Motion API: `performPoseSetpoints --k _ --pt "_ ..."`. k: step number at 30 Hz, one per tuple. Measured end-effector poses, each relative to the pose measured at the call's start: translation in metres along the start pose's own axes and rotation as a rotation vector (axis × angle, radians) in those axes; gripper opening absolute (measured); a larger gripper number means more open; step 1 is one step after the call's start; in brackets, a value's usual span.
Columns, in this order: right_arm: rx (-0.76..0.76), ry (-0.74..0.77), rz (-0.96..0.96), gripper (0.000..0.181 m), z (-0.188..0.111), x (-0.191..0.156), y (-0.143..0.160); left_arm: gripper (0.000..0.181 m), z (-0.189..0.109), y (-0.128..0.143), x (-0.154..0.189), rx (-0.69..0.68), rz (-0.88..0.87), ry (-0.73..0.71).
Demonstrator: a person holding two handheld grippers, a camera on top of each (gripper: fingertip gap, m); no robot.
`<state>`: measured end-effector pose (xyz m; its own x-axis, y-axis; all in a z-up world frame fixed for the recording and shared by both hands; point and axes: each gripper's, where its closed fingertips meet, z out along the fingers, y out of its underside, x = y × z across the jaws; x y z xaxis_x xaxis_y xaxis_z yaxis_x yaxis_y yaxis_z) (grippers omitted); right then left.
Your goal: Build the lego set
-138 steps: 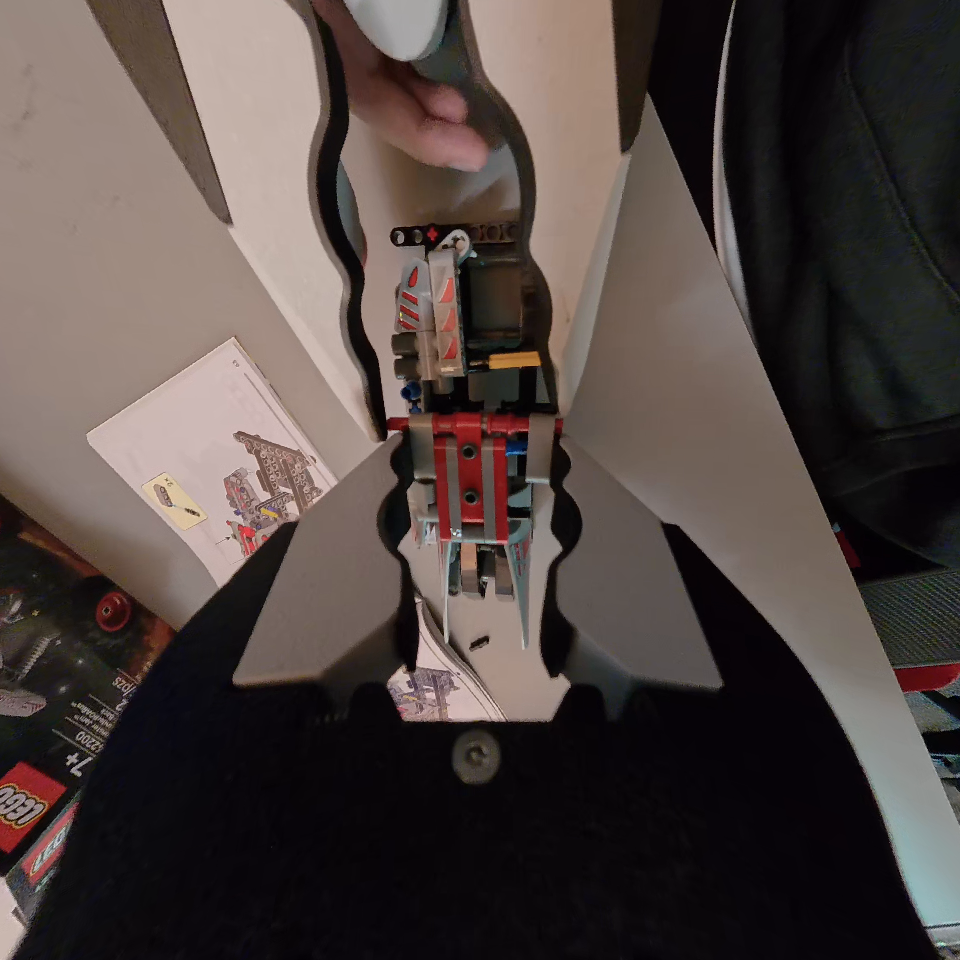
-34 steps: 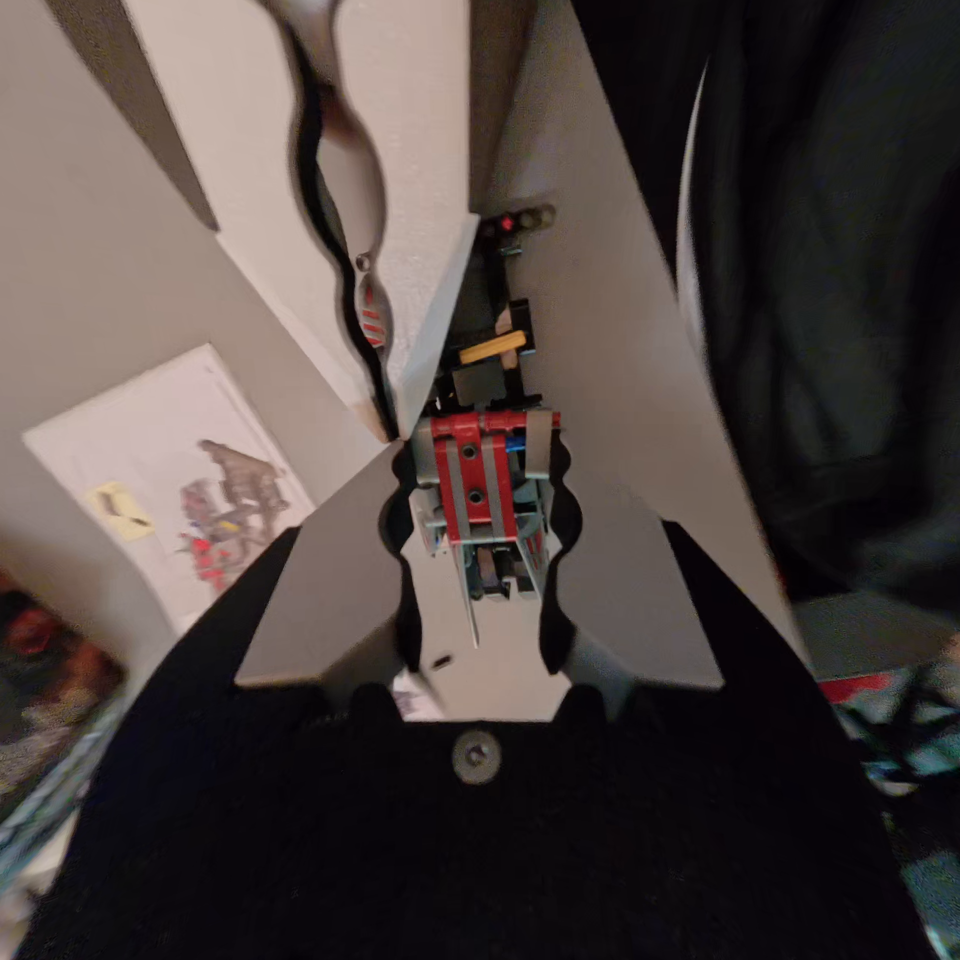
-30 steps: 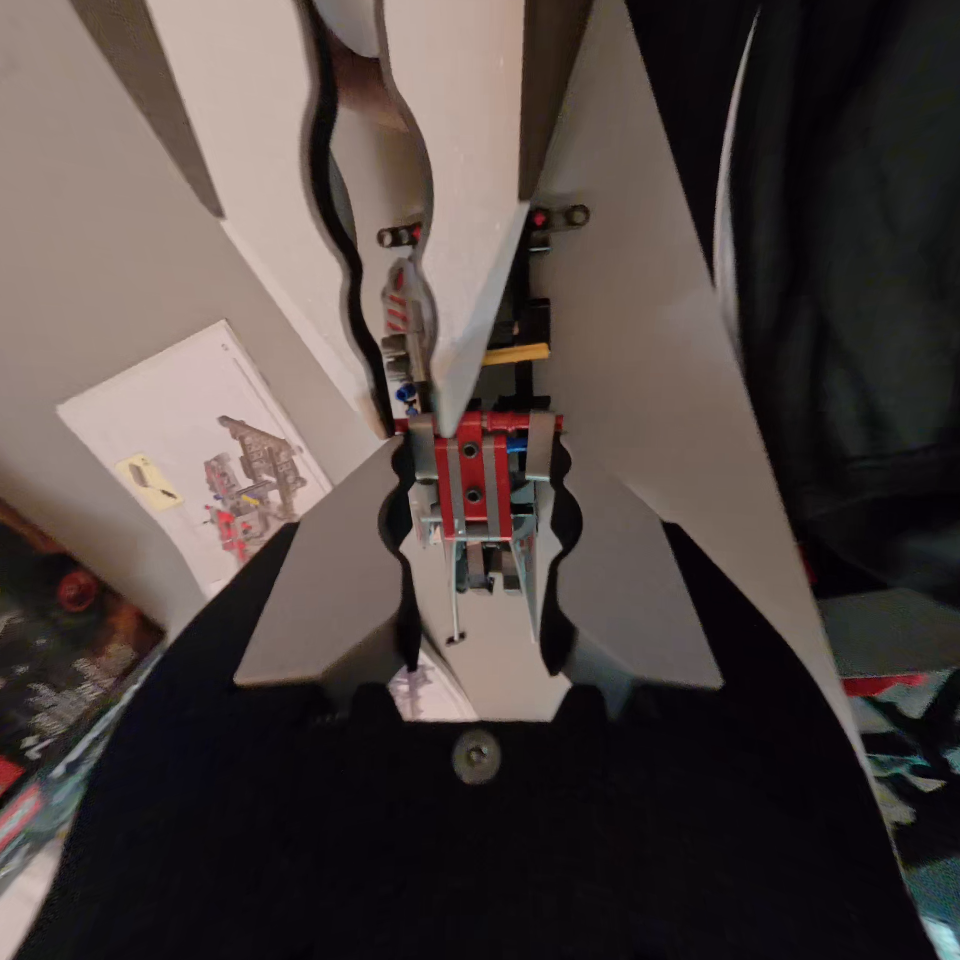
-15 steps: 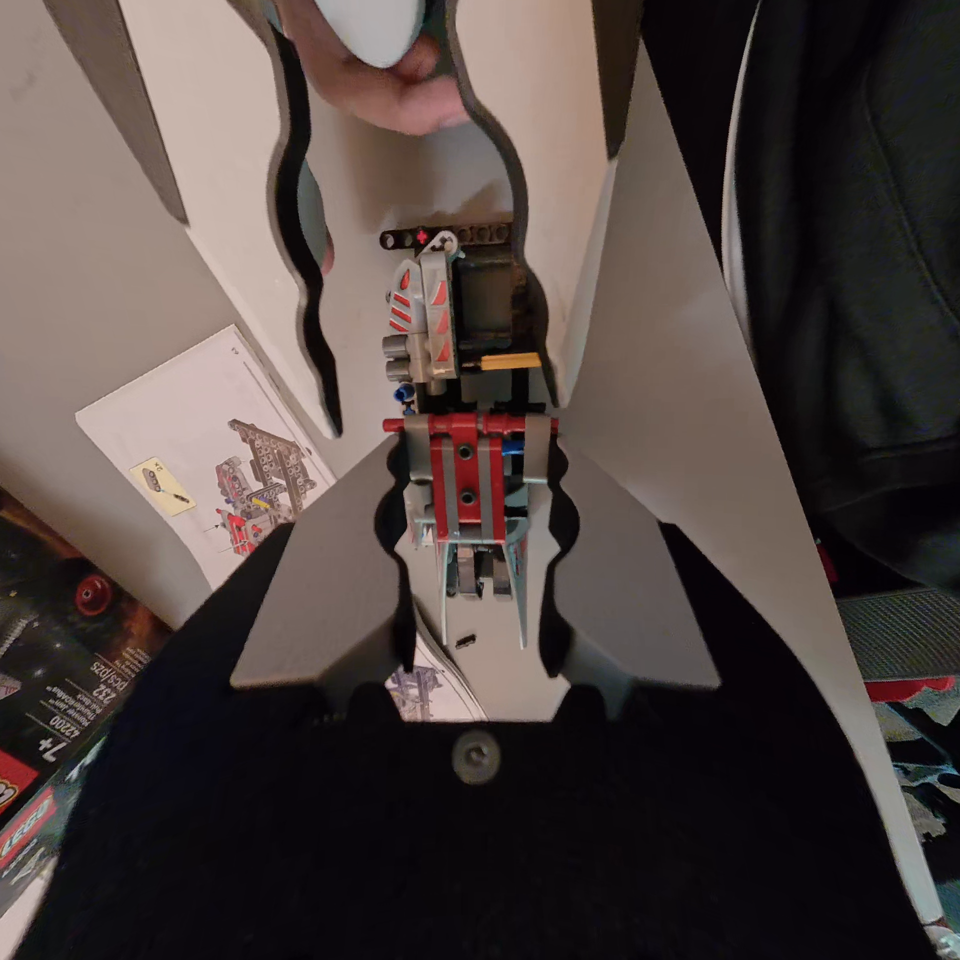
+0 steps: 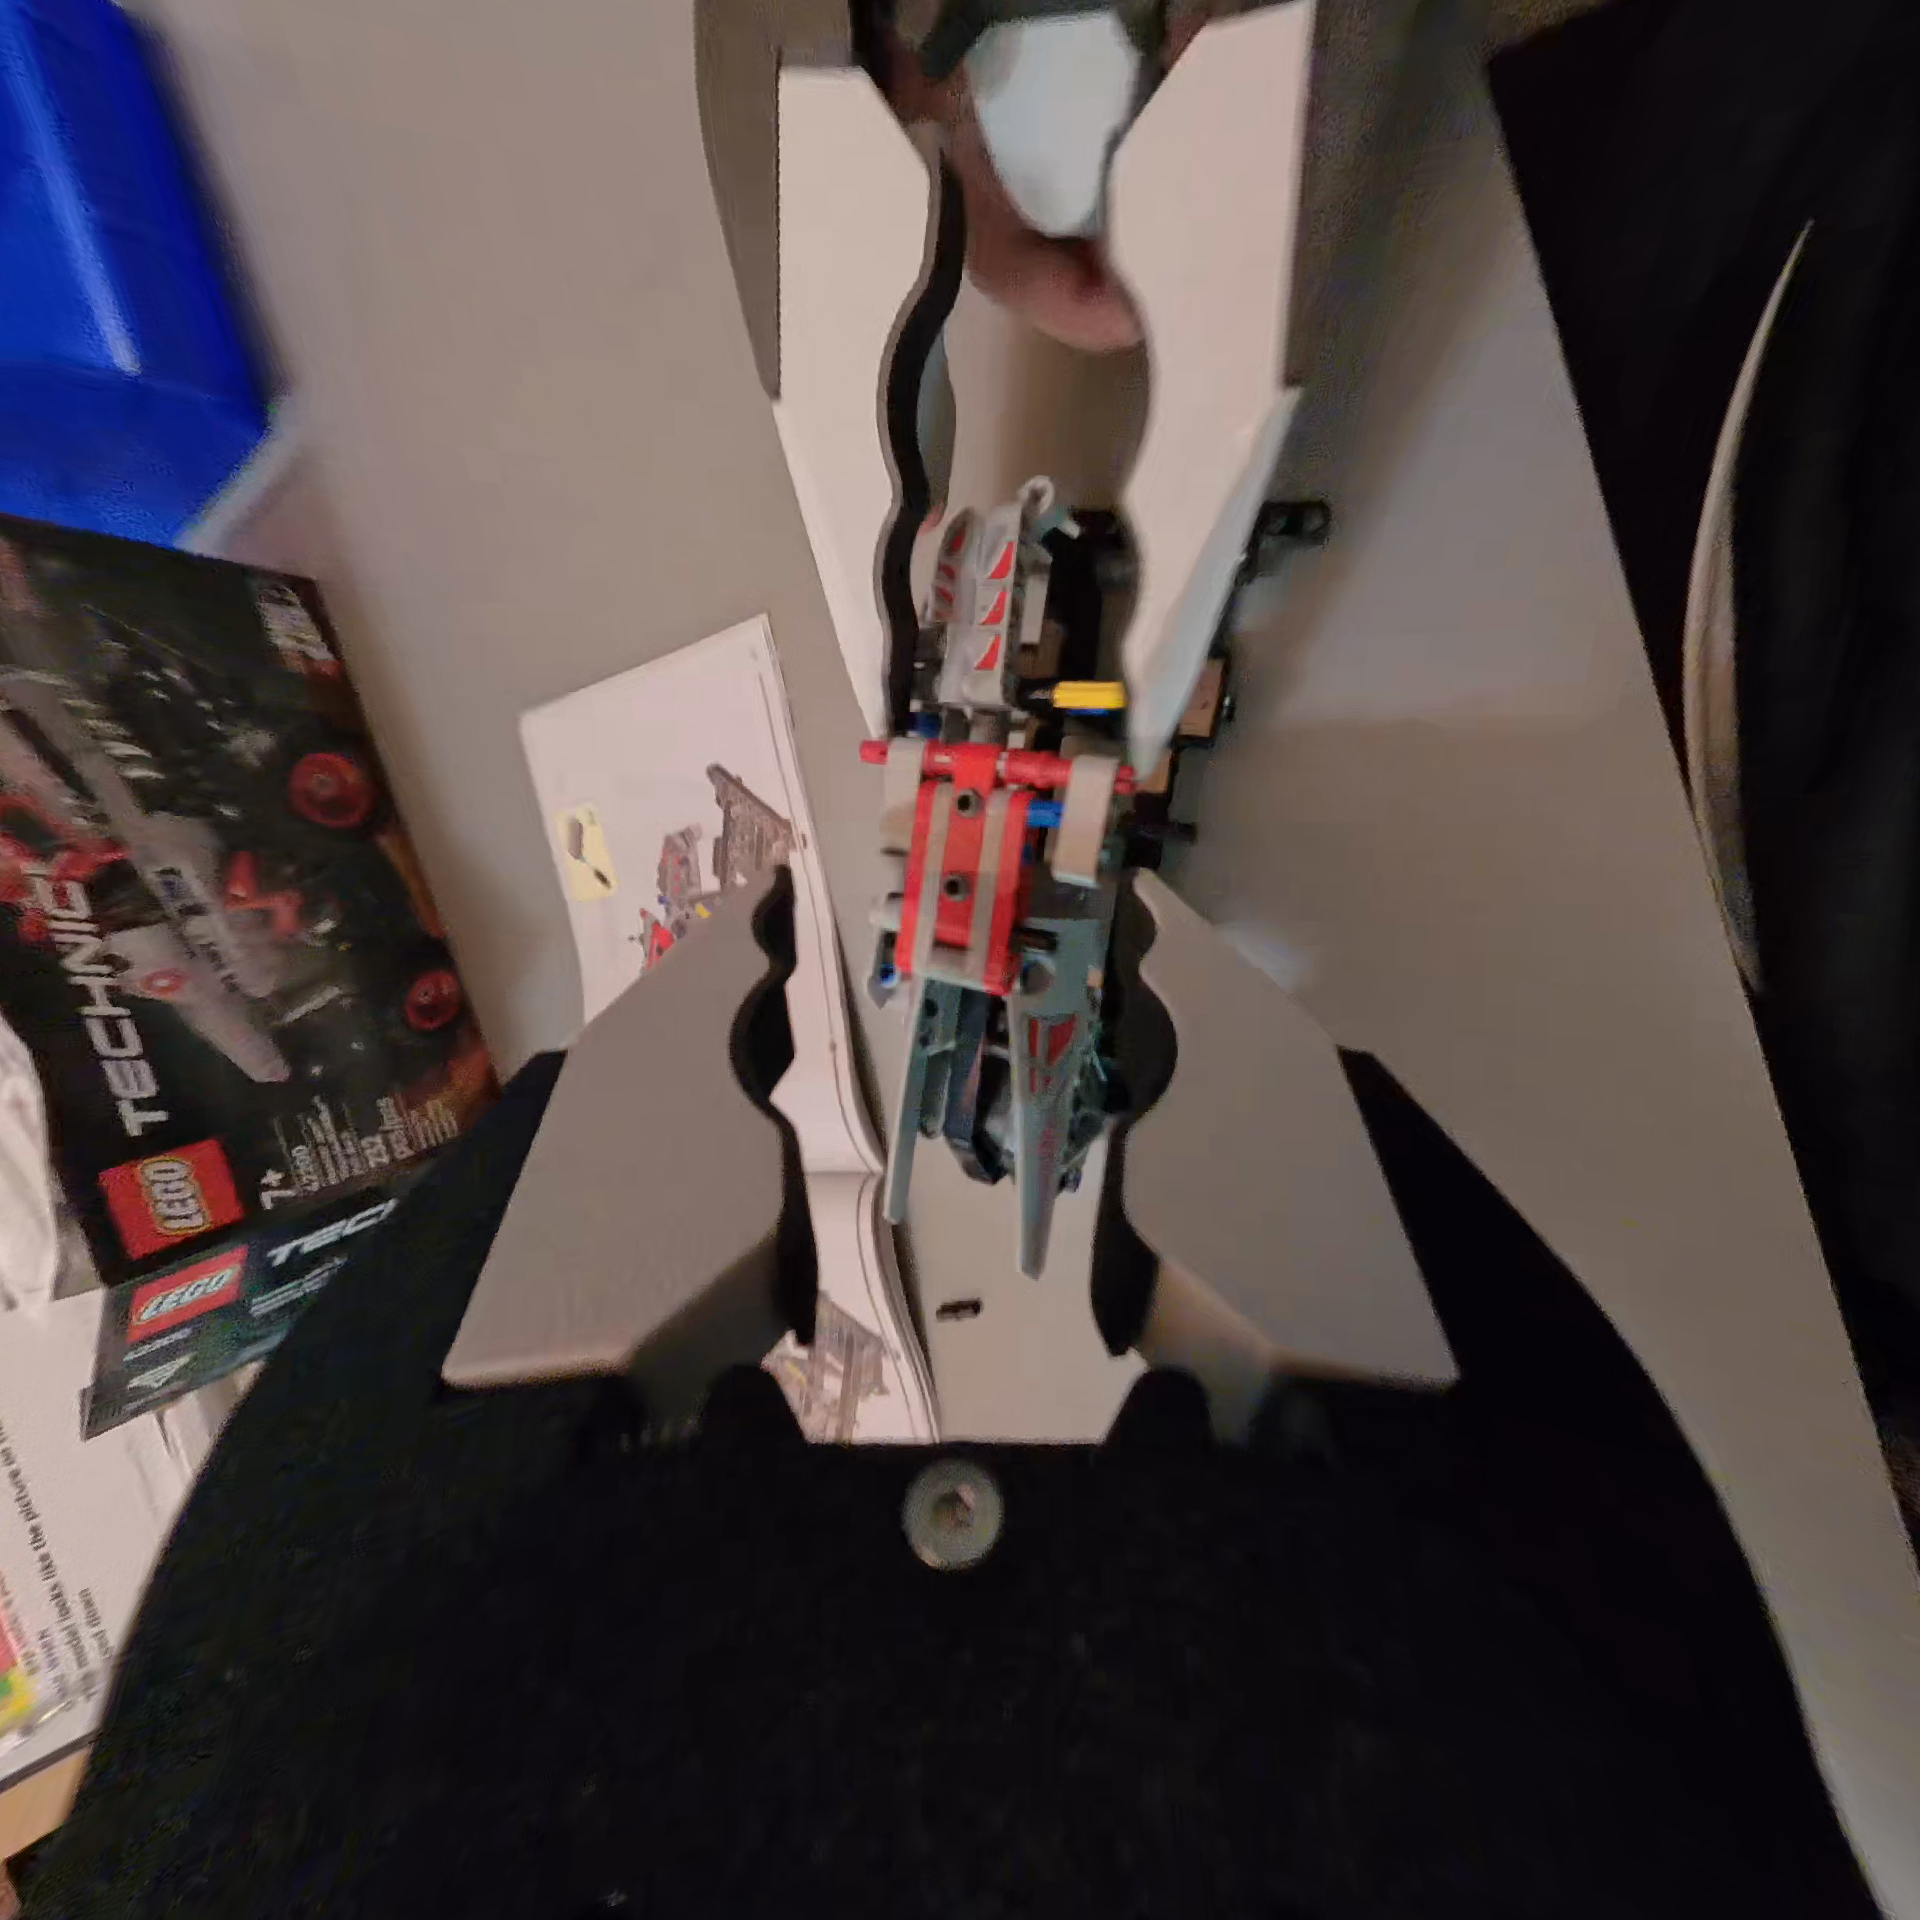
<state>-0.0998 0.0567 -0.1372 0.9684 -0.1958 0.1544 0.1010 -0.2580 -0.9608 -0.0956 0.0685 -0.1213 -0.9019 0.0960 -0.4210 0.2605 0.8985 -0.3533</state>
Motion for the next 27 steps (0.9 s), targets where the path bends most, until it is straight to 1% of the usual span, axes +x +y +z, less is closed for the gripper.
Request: performPoseSetpoints --k 2,3,6,8,9,10,11,12,14,17,19,22,25,27 --pt "-0.022 0.018 -0.023 0.039 0.001 0.001 0.003 0.047 -0.005 -0.004 0.003 0.081 0.008 -0.116" --pt "-0.021 0.032 -0.032 0.036 0.001 0.002 0.003 0.044 -0.005 -0.004 0.007 0.11 0.021 -0.162" --pt "-0.014 0.065 -0.028 0.02 0.0 0.008 0.002 0.038 0.001 -0.005 0.011 0.179 0.065 -0.333" --pt "-0.016 0.077 -0.009 0.016 0.001 0.012 0.002 0.039 0.007 -0.005 0.009 0.182 0.09 -0.417" --pt "-0.02 0.095 0.014 0.015 0.001 0.015 0.003 0.038 0.01 -0.004 0.006 0.178 0.1 -0.453" --pt "-0.022 0.096 0.03 0.008 0.002 0.016 0.003 0.029 0.014 -0.005 0.002 0.174 0.108 -0.471" --pt "-0.028 0.106 0.059 0.008 0.002 0.018 0.004 0.021 0.015 -0.006 -0.003 0.181 0.106 -0.484" --pt "-0.035 0.109 0.112 0.009 0.002 0.019 0.004 0.016 0.016 -0.008 -0.008 0.195 0.097 -0.481" --pt "-0.067 0.12 0.212 0.007 0.0 0.025 0.006 0.015 0.021 -0.011 -0.017 0.225 0.034 -0.408" --pt "-0.139 0.122 0.266 0.007 -0.006 0.032 0.015 0.013 0.032 -0.016 -0.025 0.29 -0.121 -0.19" --pt "-0.183 0.133 0.23 0.014 -0.013 0.038 0.019 0.011 0.041 -0.016 -0.029 0.298 -0.178 -0.05" --pt "-0.226 0.138 0.136 0.024 -0.022 0.046 0.022 0.009 0.06 -0.014 -0.033 0.297 -0.207 0.074" --pt "-0.224 0.126 0.111 0.024 -0.023 0.054 0.027 0.009 0.069 -0.019 -0.029 0.339 -0.251 0.185" --pt "-0.198 0.07 0.131 0.024 -0.02 0.052 0.028 0.01 0.07 -0.022 -0.028 0.351 -0.261 0.233"
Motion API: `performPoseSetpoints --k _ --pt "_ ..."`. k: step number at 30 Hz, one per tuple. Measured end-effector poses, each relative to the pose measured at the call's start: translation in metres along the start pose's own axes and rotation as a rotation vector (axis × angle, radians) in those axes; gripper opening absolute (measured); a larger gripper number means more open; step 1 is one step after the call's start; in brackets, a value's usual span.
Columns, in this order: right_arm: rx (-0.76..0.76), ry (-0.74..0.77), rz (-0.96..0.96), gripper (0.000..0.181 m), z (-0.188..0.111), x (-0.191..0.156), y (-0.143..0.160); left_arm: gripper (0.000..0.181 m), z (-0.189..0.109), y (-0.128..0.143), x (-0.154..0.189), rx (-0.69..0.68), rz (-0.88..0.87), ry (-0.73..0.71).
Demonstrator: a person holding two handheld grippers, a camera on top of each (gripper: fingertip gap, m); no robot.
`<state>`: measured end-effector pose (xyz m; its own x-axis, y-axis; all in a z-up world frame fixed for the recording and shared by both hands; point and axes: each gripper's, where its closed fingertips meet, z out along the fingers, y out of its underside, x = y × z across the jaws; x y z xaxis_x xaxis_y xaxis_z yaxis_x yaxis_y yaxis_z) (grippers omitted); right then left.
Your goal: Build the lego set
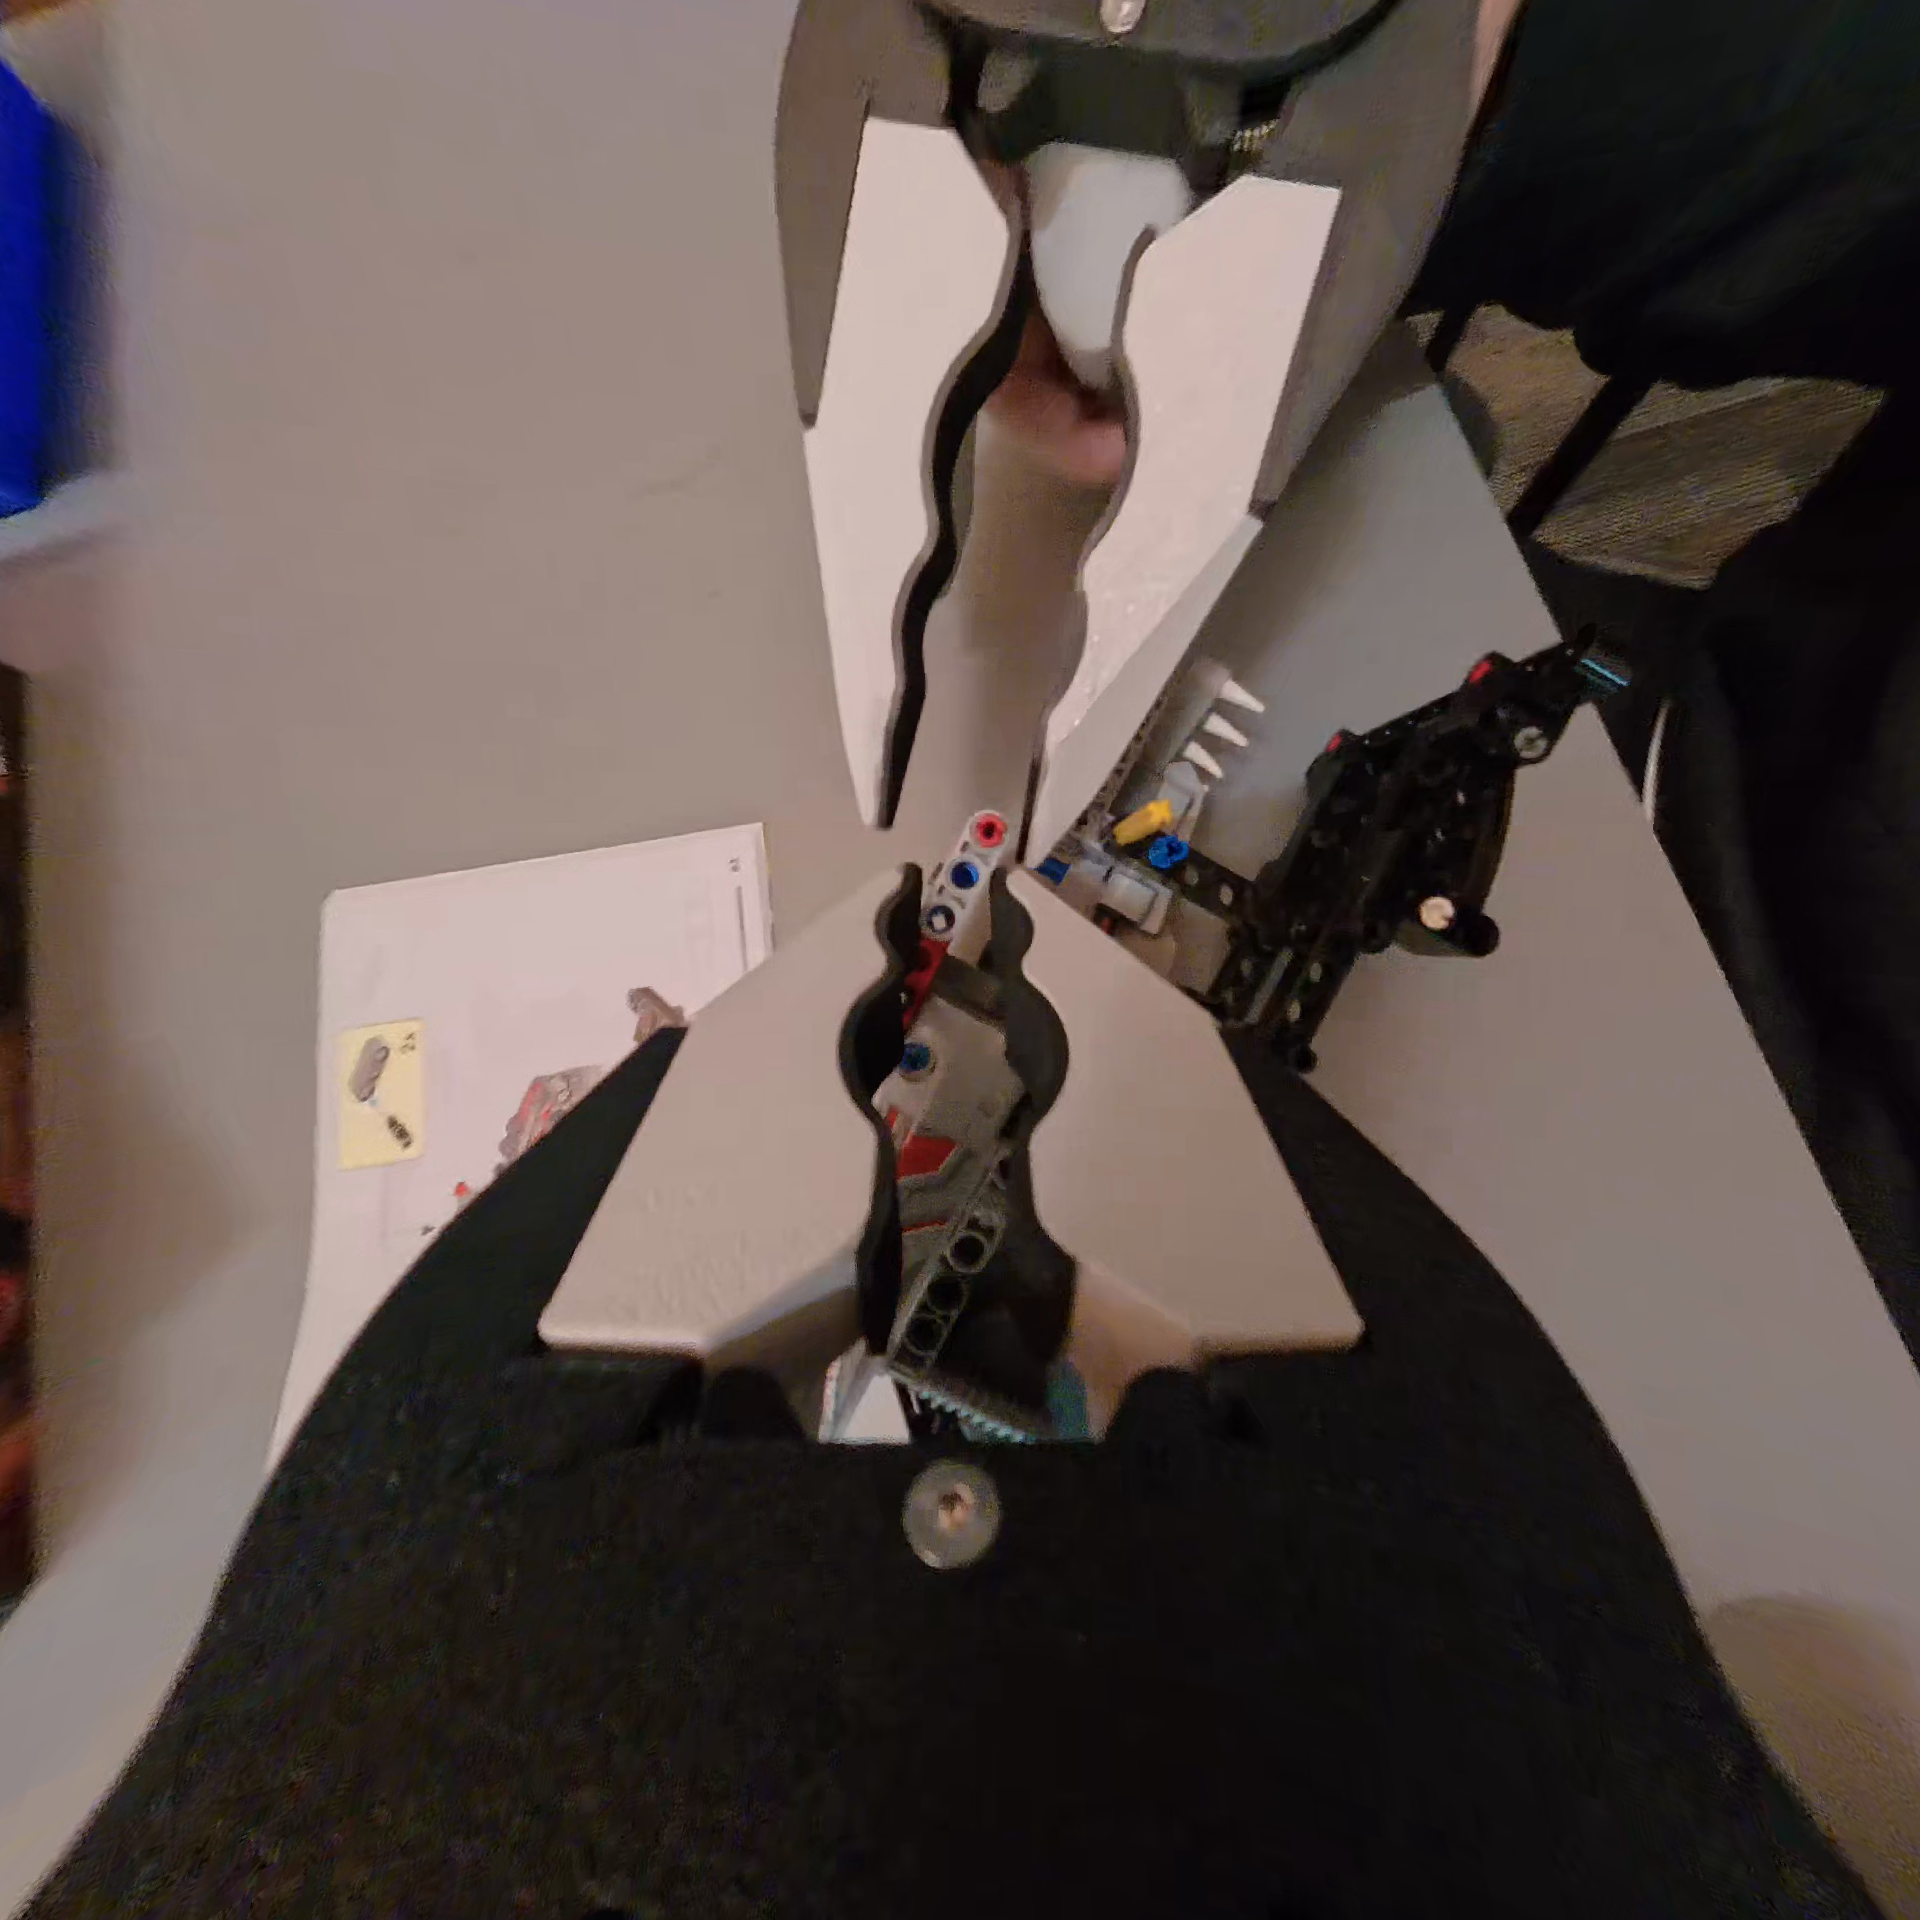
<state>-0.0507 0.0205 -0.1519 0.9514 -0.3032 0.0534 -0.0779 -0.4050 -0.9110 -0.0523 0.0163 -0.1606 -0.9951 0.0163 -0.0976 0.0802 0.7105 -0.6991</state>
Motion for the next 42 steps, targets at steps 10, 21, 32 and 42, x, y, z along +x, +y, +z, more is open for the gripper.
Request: performPoseSetpoints --k 10,21,32,42 --pt "0.065 -0.034 -0.06 0.018 0.001 -0.009 -0.013 0.021 -0.011 -0.003 0.003 0.007 0.092 0.05" --pt "0.064 0.071 -0.144 0.006 0.004 -0.008 -0.019 0.008 -0.003 0.005 -0.002 0.052 0.101 0.039" --pt "0.036 0.044 -0.081 0.007 0.01 -0.006 -0.004 0.01 0.006 0.014 0.003 0.101 0.124 0.066" --pt "0.029 0.008 0.063 0.006 0.008 -0.006 0.005 0.011 0.0 0.009 0.003 0.113 0.063 0.186"
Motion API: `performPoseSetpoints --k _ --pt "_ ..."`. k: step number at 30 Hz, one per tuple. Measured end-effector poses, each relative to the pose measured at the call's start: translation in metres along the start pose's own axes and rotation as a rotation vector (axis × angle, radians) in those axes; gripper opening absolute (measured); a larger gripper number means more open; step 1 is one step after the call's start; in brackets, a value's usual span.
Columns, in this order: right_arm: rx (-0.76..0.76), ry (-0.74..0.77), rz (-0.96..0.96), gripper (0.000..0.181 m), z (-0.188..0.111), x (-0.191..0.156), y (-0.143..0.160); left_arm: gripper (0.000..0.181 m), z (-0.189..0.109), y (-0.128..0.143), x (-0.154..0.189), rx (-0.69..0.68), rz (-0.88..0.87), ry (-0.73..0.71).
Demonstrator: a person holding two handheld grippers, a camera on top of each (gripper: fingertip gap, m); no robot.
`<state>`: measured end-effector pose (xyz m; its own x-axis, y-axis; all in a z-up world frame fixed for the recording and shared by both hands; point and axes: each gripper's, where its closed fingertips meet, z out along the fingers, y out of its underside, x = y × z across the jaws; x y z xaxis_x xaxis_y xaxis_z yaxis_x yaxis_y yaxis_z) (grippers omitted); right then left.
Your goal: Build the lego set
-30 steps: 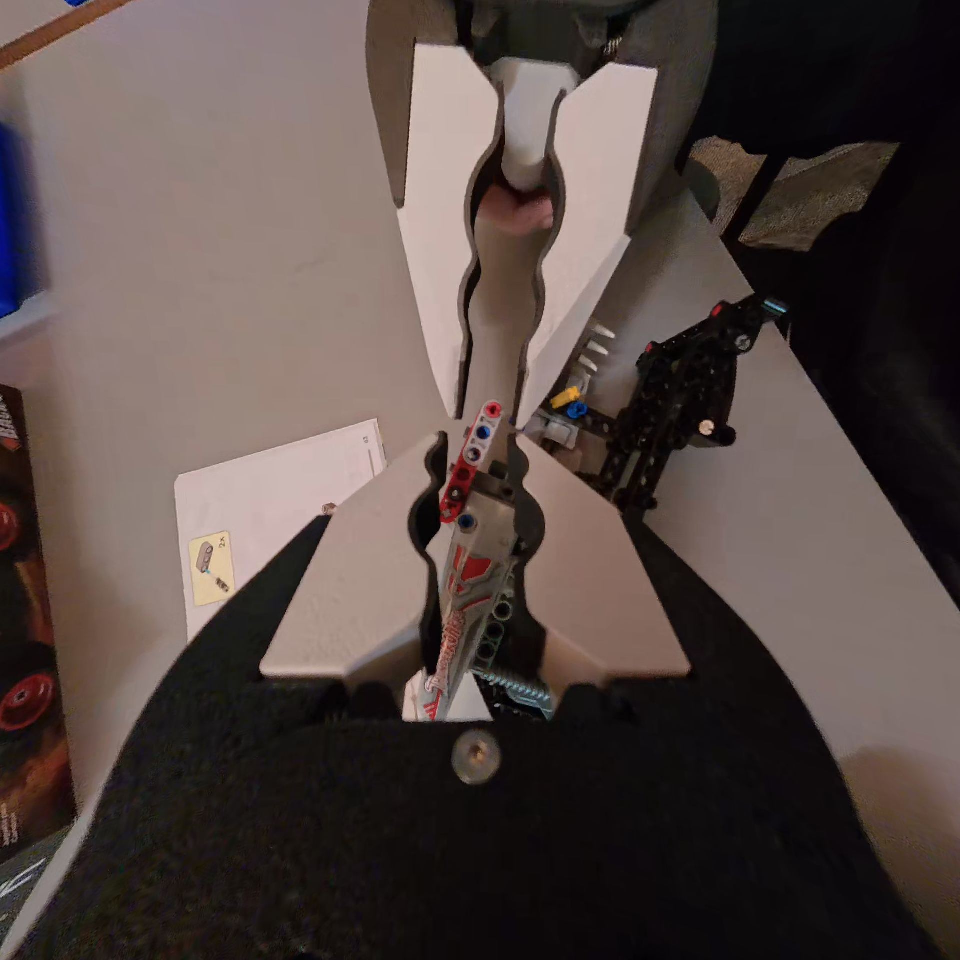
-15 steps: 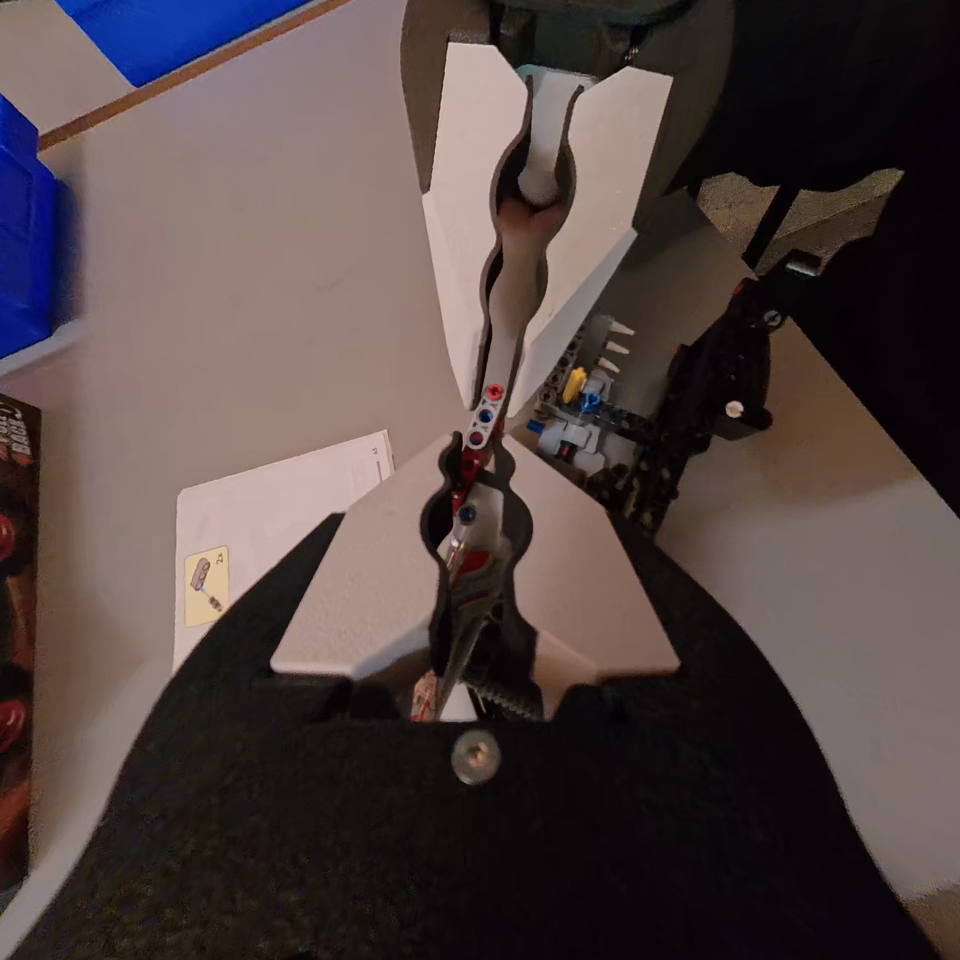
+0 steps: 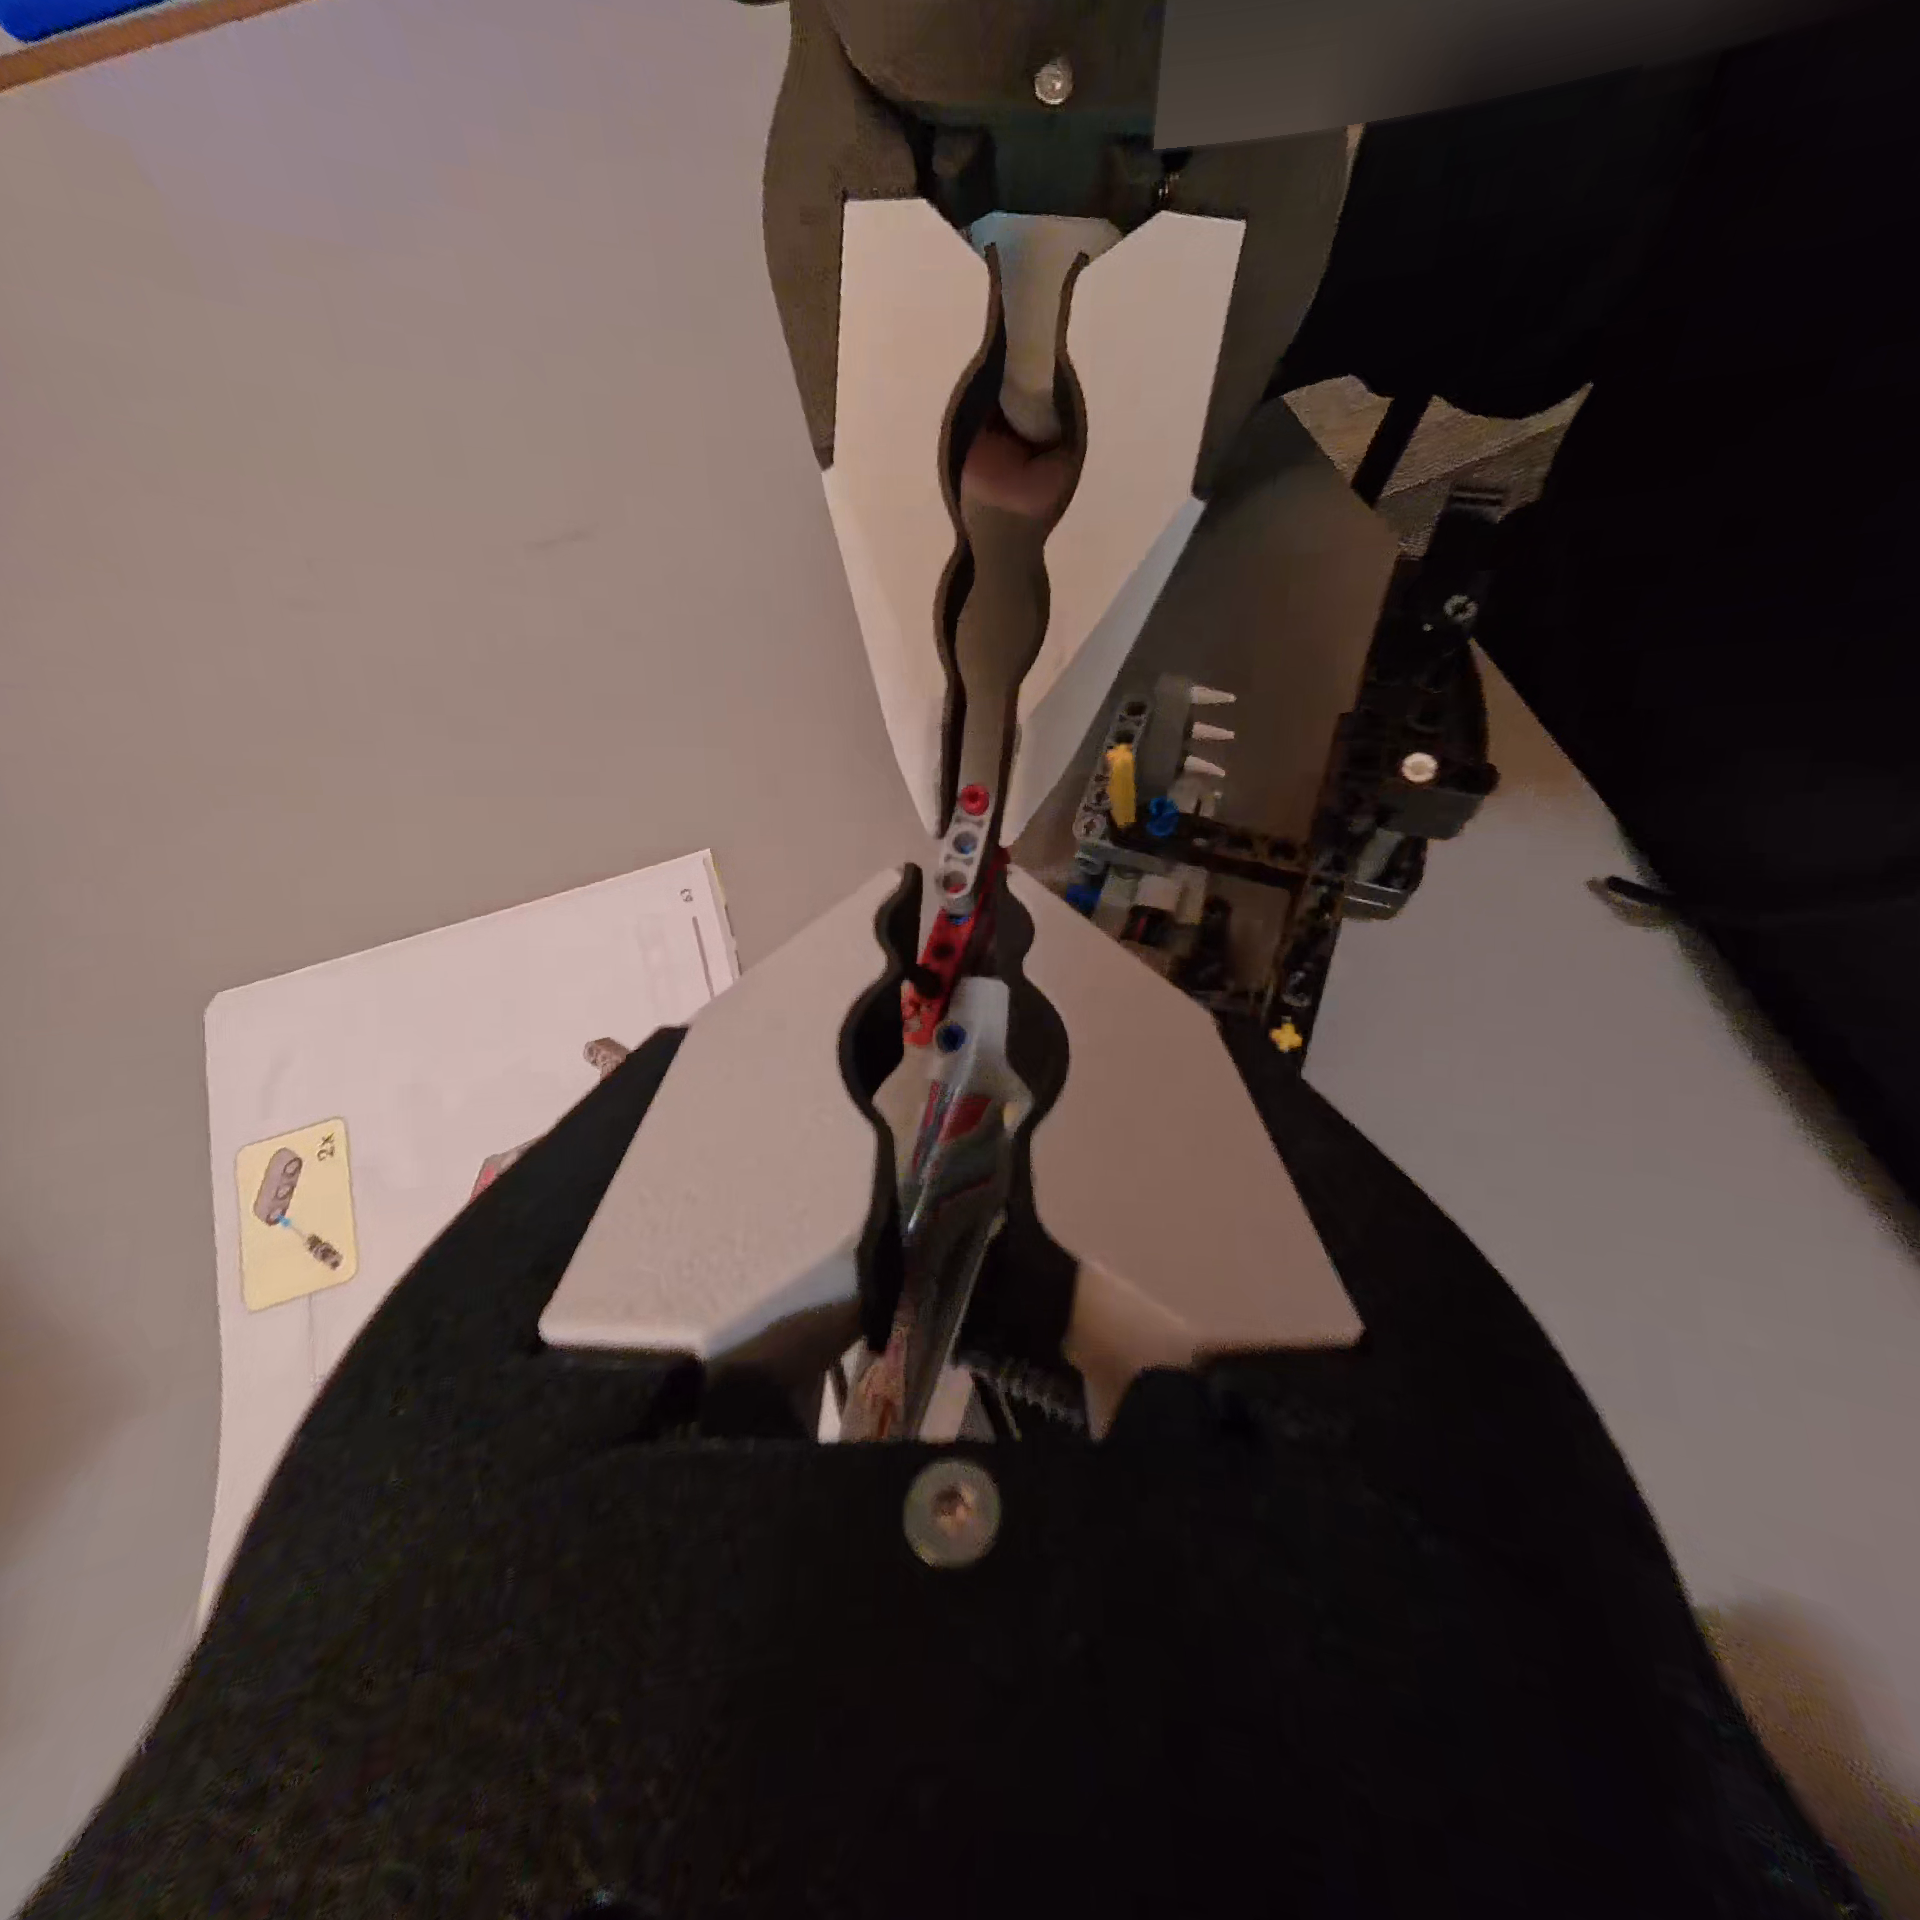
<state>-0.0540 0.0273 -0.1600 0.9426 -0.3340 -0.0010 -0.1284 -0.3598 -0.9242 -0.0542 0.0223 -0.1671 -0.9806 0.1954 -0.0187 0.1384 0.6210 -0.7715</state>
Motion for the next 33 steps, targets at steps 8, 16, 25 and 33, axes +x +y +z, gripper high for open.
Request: performPoseSetpoints --k 8,16,25,33 --pt "-0.004 0.004 0.072 0.006 0.0 0.003 0.001 0.006 0.002 -0.005 -0.002 0.012 -0.023 0.08" --pt "-0.004 0.011 0.09 0.006 0.0 0.004 0.001 0.005 0.002 -0.008 -0.002 0.05 -0.08 0.108" --pt "0.044 0.031 0.078 0.007 -0.01 0.001 -0.003 0.005 0.001 -0.008 -0.001 -0.001 -0.04 0.064" --pt "-0.023 0.067 0.056 0.006 -0.005 0.001 0.006 0.004 0.001 -0.008 0.0 -0.025 -0.021 0.05"
